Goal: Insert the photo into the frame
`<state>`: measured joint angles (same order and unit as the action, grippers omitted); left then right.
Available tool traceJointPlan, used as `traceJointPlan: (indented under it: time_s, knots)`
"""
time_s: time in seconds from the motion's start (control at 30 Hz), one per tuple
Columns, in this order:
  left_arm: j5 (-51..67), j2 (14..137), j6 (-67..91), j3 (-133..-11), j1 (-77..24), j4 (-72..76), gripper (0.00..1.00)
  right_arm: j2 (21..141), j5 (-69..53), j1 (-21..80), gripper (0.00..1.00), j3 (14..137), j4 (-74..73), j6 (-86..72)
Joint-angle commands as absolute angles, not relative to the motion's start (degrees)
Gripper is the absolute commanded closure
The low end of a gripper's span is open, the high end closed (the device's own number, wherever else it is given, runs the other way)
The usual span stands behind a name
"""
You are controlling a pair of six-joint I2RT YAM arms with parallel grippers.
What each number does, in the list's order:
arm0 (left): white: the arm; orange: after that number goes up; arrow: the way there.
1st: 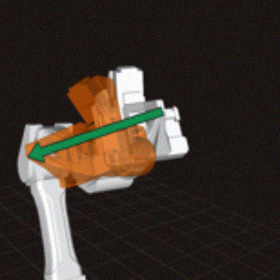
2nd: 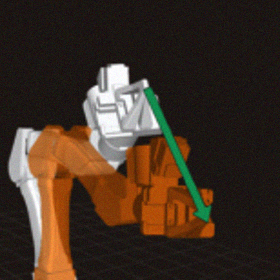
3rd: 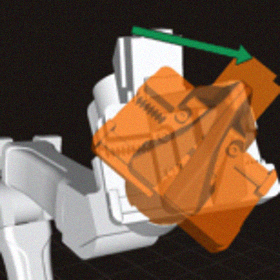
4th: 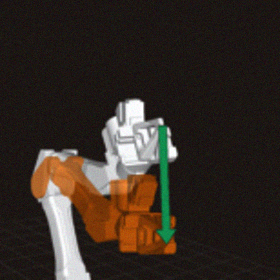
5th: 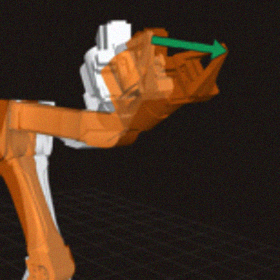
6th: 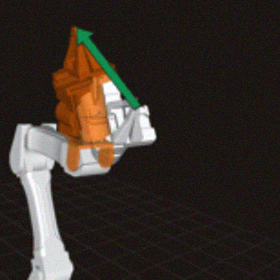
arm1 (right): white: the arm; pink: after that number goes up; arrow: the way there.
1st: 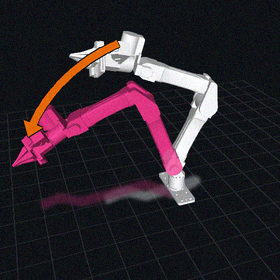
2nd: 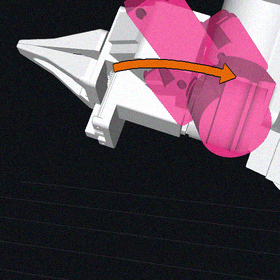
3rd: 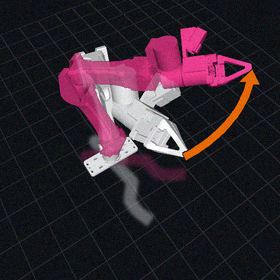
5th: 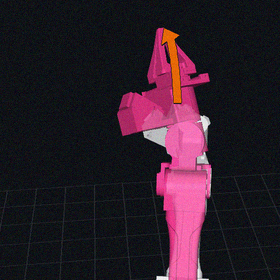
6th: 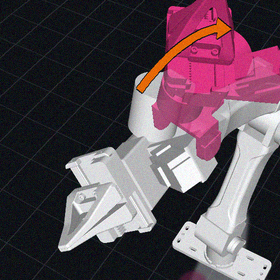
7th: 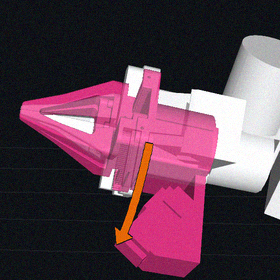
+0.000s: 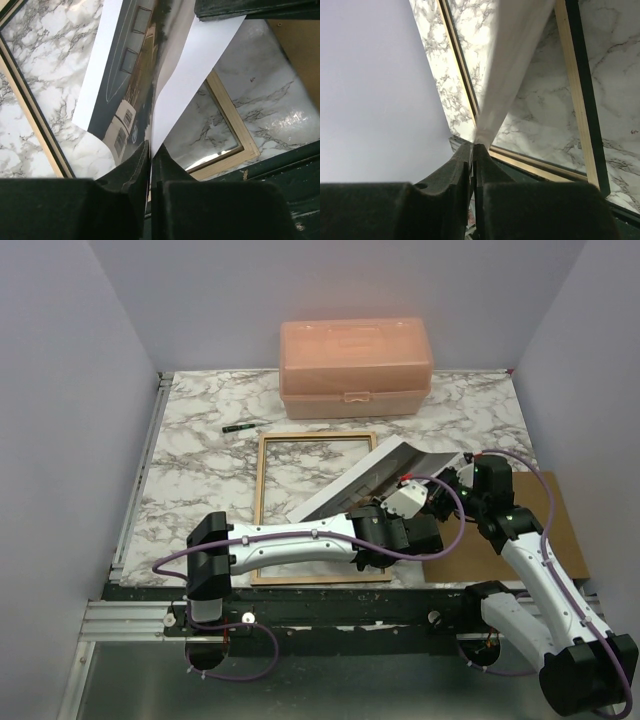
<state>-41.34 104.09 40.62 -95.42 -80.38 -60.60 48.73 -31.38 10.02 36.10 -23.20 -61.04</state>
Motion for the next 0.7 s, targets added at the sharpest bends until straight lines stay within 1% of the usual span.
traceJointPlan:
  time_s: [0.0, 0.07, 0.1, 0.17, 0.3, 0.37, 0.4, 0.53, 0.67]
  knots:
    - [-44.9, 104.5, 41.0, -98.3, -80.7, -63.5, 0.96, 48.3, -32.6, 9.8, 0.82, 38.4, -23.6, -59.0]
    - [-45.1, 104.1, 40.7, -98.6, -80.6, -63.6, 0.99, 48.2, -31.9, 9.8, 0.64, 39.6, -25.0, -57.5]
    - [-45.1, 103.8, 40.5, -98.8, -80.6, -63.6, 1.0, 48.0, -31.4, 9.8, 0.58, 40.3, -25.7, -56.8]
    - [-44.9, 102.9, 40.3, -98.9, -80.5, -63.5, 1.0, 47.7, -29.9, 9.8, 0.42, 41.9, -27.6, -55.2]
    - [-42.0, 100.0, 39.2, -98.3, -79.4, -61.4, 1.0, 46.9, -27.0, 9.8, 0.15, 46.0, -32.0, -52.0]
    - [-39.9, 97.6, 38.5, -96.8, -78.3, -58.1, 1.0, 46.3, -25.2, 9.8, 0.03, 48.4, -34.1, -50.5]
    - [-38.5, 96.0, 38.1, -95.7, -77.6, -56.7, 1.0, 45.9, -24.3, 9.8, 0.0, 49.8, -34.8, -49.8]
    - [-32.7, 89.8, 36.8, -91.8, -75.1, -50.0, 1.0, 45.3, -21.7, 9.8, 0.0, 54.5, -38.2, -47.4]
    - [-27.2, 84.4, 35.3, -90.5, -72.5, -45.7, 1.0, 44.9, -20.7, 9.8, 0.0, 56.7, -40.2, -46.2]
